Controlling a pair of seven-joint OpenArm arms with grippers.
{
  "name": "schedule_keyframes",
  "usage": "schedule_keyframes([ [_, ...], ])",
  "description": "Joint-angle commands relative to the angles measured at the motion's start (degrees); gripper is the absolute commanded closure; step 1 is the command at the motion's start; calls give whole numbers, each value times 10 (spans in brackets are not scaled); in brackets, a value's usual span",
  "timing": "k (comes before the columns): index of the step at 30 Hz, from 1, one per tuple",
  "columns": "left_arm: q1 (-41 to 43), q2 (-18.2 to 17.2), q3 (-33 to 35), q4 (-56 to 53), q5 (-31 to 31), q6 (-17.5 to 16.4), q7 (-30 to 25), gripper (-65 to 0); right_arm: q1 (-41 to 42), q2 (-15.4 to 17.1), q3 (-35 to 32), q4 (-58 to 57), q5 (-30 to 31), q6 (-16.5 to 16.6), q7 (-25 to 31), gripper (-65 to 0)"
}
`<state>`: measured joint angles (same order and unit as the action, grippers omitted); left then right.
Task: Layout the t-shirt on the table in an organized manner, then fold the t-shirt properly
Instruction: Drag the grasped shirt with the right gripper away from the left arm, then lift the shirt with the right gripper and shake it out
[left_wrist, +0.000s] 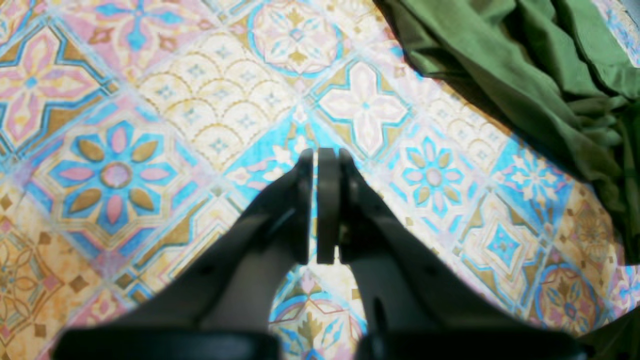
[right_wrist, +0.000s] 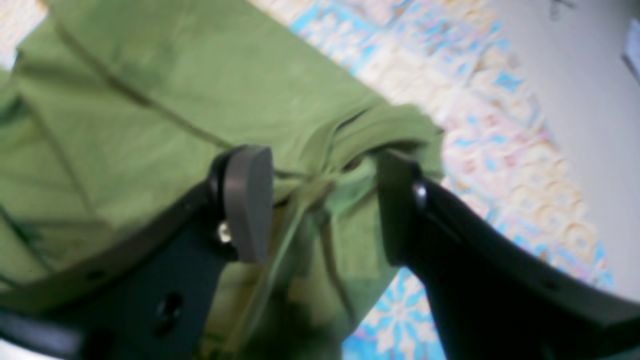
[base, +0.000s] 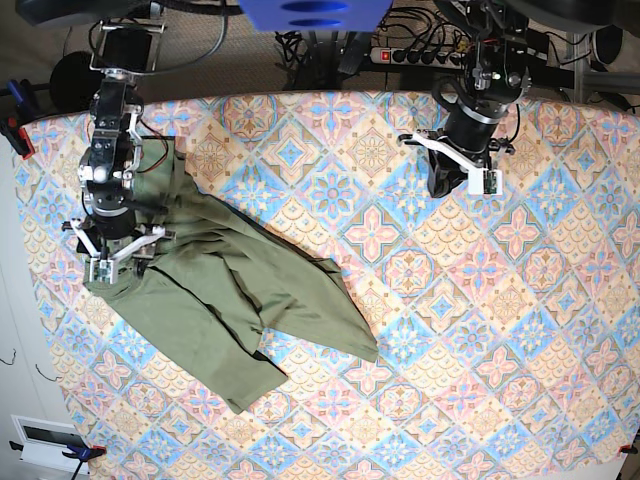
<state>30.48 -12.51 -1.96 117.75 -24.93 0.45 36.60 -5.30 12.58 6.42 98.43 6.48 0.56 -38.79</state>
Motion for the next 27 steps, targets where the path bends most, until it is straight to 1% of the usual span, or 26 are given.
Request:
schedule_keyframes([
  [1,0,-3,-1,11,-3,-1,-15,-24,10,8,2,2,-2,-3,14,-326],
  [11,-2,-3,-1,10,-3,-1,-15,-24,14,7,1,-65,-2,-3,16,-325],
  [12,-2,-3,-1,10,-3,-1,-15,-24,15,7,1,-73,-2,-3,18,-313],
  [14,-3,-3,-1,10,-3,-1,-15,-24,15,7,1,-91,-2,-3,18,-255],
  [16,-8,-3,-1,10,-3,-1,-15,-24,16,7,1,-99,-2,-2,19,-182],
  [19,-12,-3,-1,9,-3,-1,-15,-24,35,7,1,-96,-2,-2,19,-49],
  [20,-13,-3,-1,9,-3,-1,-15,-24,37,7,2,-94,-2,4,18,-7],
  [21,-13,-3,-1,9,-3,-1,-15,-24,34,7,5,-93,-2,18,16,0],
  [23,-13,-3,-1,9,-3,-1,-15,-24,36,7,12,-71,-2,61,17,-13],
  [25,-13,-3,-1,9,-3,-1,-15,-24,35,7,27,-30,-1,96,15,-11],
  [27,-13,-3,-1,8,-3,-1,-15,-24,34,7,31,22,-1,122,13,-11],
])
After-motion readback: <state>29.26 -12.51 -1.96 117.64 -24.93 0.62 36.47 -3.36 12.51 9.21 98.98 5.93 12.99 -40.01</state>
